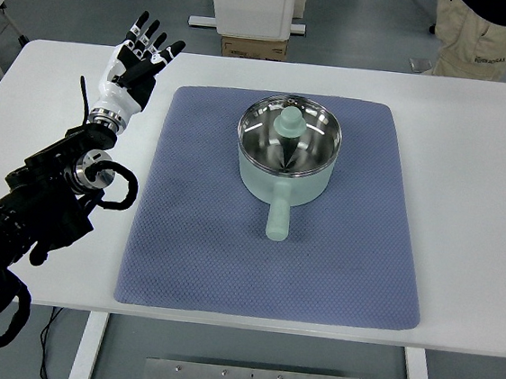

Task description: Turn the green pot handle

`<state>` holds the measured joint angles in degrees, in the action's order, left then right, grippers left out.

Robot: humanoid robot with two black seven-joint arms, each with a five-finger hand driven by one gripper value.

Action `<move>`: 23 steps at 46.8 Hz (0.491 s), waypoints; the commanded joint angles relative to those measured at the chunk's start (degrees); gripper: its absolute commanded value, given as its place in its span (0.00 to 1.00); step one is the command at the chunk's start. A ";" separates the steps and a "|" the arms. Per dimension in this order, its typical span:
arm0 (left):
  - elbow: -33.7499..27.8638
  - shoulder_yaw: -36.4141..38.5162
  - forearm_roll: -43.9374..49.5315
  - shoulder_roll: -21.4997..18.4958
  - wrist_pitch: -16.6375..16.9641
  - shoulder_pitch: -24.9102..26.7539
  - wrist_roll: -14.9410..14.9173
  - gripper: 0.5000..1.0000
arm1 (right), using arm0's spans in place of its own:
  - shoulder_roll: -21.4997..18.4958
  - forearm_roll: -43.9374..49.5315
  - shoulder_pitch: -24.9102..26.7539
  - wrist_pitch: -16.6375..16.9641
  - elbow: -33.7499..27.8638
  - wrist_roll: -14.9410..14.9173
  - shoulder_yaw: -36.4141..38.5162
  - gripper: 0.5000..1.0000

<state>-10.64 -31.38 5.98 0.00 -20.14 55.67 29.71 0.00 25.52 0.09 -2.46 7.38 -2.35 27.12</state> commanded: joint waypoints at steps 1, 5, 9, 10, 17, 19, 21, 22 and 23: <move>0.00 0.00 0.00 0.00 0.02 -0.03 0.00 1.00 | 0.00 -0.03 0.00 0.00 0.00 -0.02 -0.04 1.00; 0.00 0.00 0.00 0.00 0.02 -0.03 0.00 1.00 | 0.00 0.06 0.00 0.00 0.00 0.06 0.04 1.00; 0.00 0.00 0.00 0.00 -0.07 0.06 0.00 1.00 | 0.00 -0.03 0.00 0.00 0.00 -0.02 0.04 1.00; 0.00 0.00 0.00 0.00 -0.07 -0.03 0.00 1.00 | 0.00 0.06 0.00 0.00 0.00 -0.02 -0.04 1.00; 0.00 0.00 0.00 0.00 -0.07 -0.03 0.00 1.00 | 0.00 -0.03 0.00 0.00 0.00 -0.02 0.04 1.00; 0.00 0.00 0.00 0.00 -0.16 -0.03 0.00 1.00 | 0.00 0.06 0.00 0.00 0.00 0.06 0.04 1.00; 0.00 0.00 0.00 0.00 -0.16 -0.03 0.00 1.00 | 0.00 0.06 0.00 0.00 0.00 0.06 0.04 1.00; 0.00 0.00 0.00 0.00 -0.07 -0.12 0.00 1.00 | 0.00 -0.03 0.00 0.00 0.00 -0.02 -0.04 1.00; 0.00 0.00 0.00 0.00 -0.16 -0.12 0.00 1.00 | 0.00 0.06 0.00 0.00 0.00 -0.02 0.04 1.00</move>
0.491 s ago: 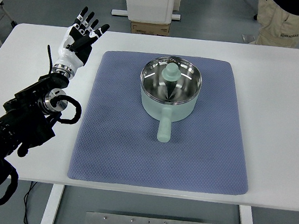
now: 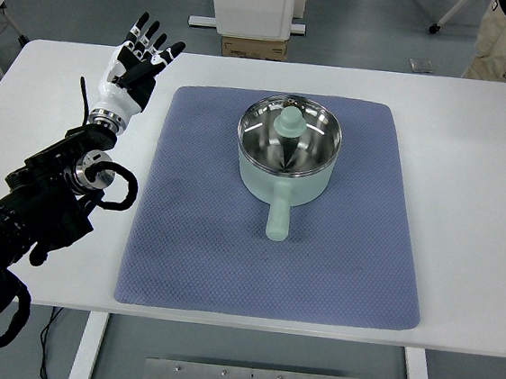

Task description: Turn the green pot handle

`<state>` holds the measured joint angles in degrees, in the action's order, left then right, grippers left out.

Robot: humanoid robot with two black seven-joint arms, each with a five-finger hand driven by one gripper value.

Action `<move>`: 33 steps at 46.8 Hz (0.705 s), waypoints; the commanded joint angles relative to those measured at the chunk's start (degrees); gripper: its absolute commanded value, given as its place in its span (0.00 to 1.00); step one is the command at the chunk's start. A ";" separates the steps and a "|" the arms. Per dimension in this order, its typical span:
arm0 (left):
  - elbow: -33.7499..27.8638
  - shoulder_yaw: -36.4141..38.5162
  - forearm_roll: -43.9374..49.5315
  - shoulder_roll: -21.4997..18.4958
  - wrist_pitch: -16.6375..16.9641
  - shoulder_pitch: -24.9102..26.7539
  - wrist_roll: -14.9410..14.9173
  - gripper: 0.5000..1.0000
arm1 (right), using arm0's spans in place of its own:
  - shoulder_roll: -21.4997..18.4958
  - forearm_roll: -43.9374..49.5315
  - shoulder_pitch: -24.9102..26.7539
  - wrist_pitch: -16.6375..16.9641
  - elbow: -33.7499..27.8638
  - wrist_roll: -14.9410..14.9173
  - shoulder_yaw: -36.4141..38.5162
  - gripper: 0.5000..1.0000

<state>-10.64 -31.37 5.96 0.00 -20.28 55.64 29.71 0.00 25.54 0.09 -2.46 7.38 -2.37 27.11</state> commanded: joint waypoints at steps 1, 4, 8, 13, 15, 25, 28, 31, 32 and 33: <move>0.00 0.00 0.10 0.00 -0.03 -0.09 0.00 1.00 | 0.00 0.04 0.00 0.00 0.00 0.00 -0.04 1.00; 0.00 0.00 0.10 0.00 -0.03 -0.09 0.00 1.00 | 0.00 -0.05 0.00 0.00 0.00 0.00 -0.04 1.00; 0.00 0.00 0.10 0.00 0.06 -0.09 0.00 1.00 | 0.00 0.04 0.00 0.00 0.00 0.09 -0.04 1.00; 0.00 0.00 0.10 0.00 -0.03 -0.09 0.00 1.00 | 0.00 -0.05 0.00 0.00 0.00 0.00 -0.04 1.00; 0.00 0.00 0.10 0.00 -0.03 -0.09 0.00 1.00 | 0.00 -0.05 0.00 0.00 0.00 0.00 -0.04 1.00; 0.00 0.00 0.10 0.00 -0.03 -0.09 0.00 1.00 | 0.00 -0.05 0.00 0.00 0.00 0.00 0.05 1.00; 0.00 0.00 0.10 0.00 -0.03 -0.09 0.00 1.00 | 0.00 0.04 0.00 0.00 0.00 0.00 0.05 1.00; 0.00 0.00 0.10 0.00 -0.03 -0.09 0.00 1.00 | 0.00 -0.05 0.00 0.00 0.00 0.00 -0.04 1.00; 0.00 0.00 0.10 0.00 -0.03 -0.09 0.00 1.00 | 0.00 0.04 0.00 0.00 0.00 0.00 0.05 1.00; 0.00 0.00 0.10 0.00 0.06 -0.09 0.00 1.00 | 0.00 0.04 0.00 0.00 0.00 0.00 0.05 1.00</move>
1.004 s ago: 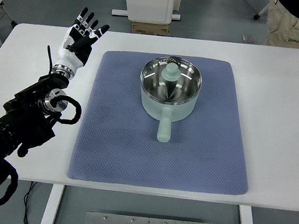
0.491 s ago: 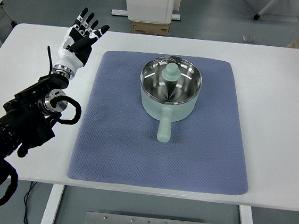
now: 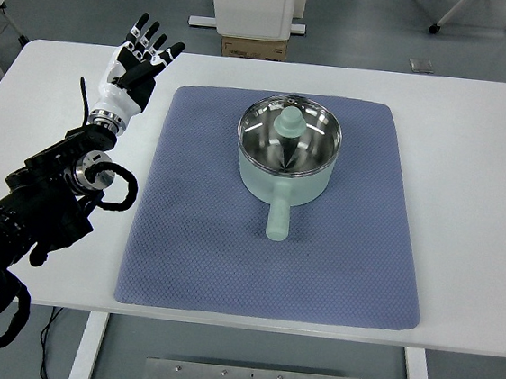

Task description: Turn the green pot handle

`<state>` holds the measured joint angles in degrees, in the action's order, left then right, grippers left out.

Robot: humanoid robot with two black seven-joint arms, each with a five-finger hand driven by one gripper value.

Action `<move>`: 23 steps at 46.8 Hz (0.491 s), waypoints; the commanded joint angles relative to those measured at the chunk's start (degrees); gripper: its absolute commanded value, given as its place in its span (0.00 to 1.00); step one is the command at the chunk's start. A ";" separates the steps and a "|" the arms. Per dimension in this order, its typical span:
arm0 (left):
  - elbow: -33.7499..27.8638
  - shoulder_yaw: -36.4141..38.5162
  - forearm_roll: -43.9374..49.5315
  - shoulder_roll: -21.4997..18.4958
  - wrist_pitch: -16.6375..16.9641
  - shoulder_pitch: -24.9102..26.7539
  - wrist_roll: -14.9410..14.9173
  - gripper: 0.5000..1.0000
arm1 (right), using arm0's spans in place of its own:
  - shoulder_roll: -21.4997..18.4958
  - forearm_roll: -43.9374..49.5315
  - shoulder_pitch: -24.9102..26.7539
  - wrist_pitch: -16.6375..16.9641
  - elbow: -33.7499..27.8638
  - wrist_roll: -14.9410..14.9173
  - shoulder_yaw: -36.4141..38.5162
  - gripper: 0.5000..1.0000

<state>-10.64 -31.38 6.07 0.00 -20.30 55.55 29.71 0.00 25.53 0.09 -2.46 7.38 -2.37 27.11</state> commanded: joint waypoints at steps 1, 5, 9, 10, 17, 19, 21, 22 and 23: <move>0.00 0.00 0.00 0.00 0.08 0.00 0.00 1.00 | 0.00 -0.04 0.00 0.00 0.00 -0.01 0.05 1.00; 0.00 0.00 0.08 0.00 0.17 0.00 0.00 1.00 | 0.00 -0.04 0.00 0.00 0.00 -0.01 -0.04 1.00; 0.00 0.00 0.26 0.00 0.17 0.00 0.00 1.00 | 0.00 -0.04 0.00 0.00 0.00 -0.01 0.05 1.00; 0.00 0.00 0.26 0.00 0.17 0.00 0.00 1.00 | 0.00 0.04 0.00 0.00 0.00 -0.01 0.05 1.00; 0.00 0.00 -0.27 0.00 0.08 0.18 0.00 1.00 | 0.00 0.05 0.00 0.00 0.00 -0.01 0.05 1.00; 0.00 0.00 -0.27 0.00 0.08 0.18 -0.09 1.00 | 0.00 0.04 0.00 0.00 0.00 -0.01 -0.04 1.00; 0.00 0.00 -0.27 0.00 0.08 0.18 -0.09 1.00 | 0.00 -0.04 0.00 0.00 0.00 -0.01 0.05 1.00; 0.00 0.00 -0.27 0.00 0.08 0.18 -0.09 1.00 | 0.00 0.04 0.00 0.00 0.00 0.08 -0.04 1.00; 0.00 0.00 -0.35 0.00 0.08 0.18 -0.09 1.00 | 0.00 -0.04 0.00 0.00 0.00 -0.01 0.05 1.00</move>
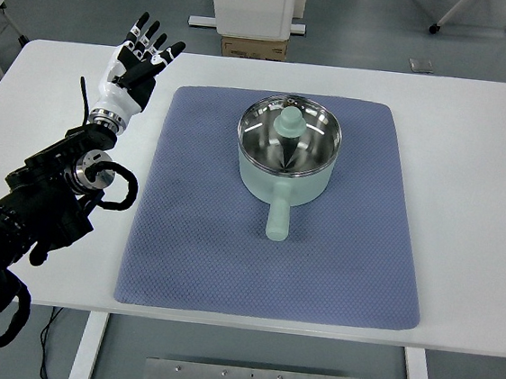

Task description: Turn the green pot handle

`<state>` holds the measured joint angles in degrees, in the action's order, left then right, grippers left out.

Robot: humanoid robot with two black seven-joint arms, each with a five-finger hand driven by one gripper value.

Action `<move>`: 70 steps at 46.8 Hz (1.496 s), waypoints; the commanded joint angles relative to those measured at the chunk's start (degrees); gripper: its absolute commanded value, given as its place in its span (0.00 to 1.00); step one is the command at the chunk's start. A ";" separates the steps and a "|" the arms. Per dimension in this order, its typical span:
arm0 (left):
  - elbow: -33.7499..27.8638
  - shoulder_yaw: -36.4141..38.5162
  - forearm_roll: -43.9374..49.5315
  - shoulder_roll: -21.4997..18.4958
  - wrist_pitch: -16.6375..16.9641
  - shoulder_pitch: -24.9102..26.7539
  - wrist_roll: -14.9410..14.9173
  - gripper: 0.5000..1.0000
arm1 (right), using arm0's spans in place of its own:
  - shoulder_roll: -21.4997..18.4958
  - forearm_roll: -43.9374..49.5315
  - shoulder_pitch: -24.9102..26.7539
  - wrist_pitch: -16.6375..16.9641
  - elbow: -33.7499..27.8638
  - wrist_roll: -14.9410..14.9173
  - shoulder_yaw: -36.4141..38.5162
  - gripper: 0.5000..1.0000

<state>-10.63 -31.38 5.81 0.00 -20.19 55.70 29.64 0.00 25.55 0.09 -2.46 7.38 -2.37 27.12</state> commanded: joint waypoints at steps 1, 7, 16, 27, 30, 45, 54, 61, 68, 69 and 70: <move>0.00 0.00 -0.09 0.00 -0.11 -0.07 -0.02 1.00 | 0.00 -0.07 0.00 0.00 0.00 -0.01 0.04 1.00; 0.00 0.00 -0.09 0.00 -0.11 -0.16 -0.02 1.00 | 0.00 -0.07 0.00 0.00 0.00 -0.01 0.04 1.00; -0.18 0.00 -0.44 0.00 -0.12 -0.42 -0.37 1.00 | 0.00 -0.06 0.00 0.00 0.00 0.08 -0.05 1.00; -0.18 0.00 -2.02 0.00 -0.11 0.02 -0.37 1.00 | 0.00 0.02 0.00 0.00 0.00 -0.01 -0.05 1.00; -0.18 0.00 -3.34 0.00 -0.11 0.20 -0.37 1.00 | 0.00 0.02 0.00 0.00 0.00 -0.01 -0.05 1.00; -11.50 0.35 -13.63 0.00 0.24 -0.33 0.33 1.00 | 0.00 -0.07 0.00 0.00 0.00 0.08 -0.05 1.00; -20.82 4.56 -14.86 -1.05 0.68 0.11 1.03 1.00 | 0.00 -0.07 0.00 0.00 0.00 -0.01 0.04 1.00; -23.11 6.15 -14.95 -2.29 3.05 1.16 3.41 1.00 | 0.00 -0.06 0.00 0.00 0.00 -0.01 -0.05 1.00; -24.78 6.33 -15.12 -3.34 3.05 1.34 4.20 1.00 | 0.00 -0.06 0.00 0.00 0.00 -0.01 -0.05 1.00; -25.13 6.33 -15.30 -3.51 3.05 1.34 4.63 1.00 | 0.00 0.02 0.00 0.00 0.00 -0.01 0.04 1.00; -25.49 6.41 -15.65 -3.60 3.14 1.34 5.16 1.00 | 0.00 0.02 0.00 0.00 0.00 -0.01 -0.05 1.00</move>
<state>-35.20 -25.03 -9.28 -3.20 -17.08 57.05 33.71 0.00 25.52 0.10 -2.46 7.38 -2.38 27.08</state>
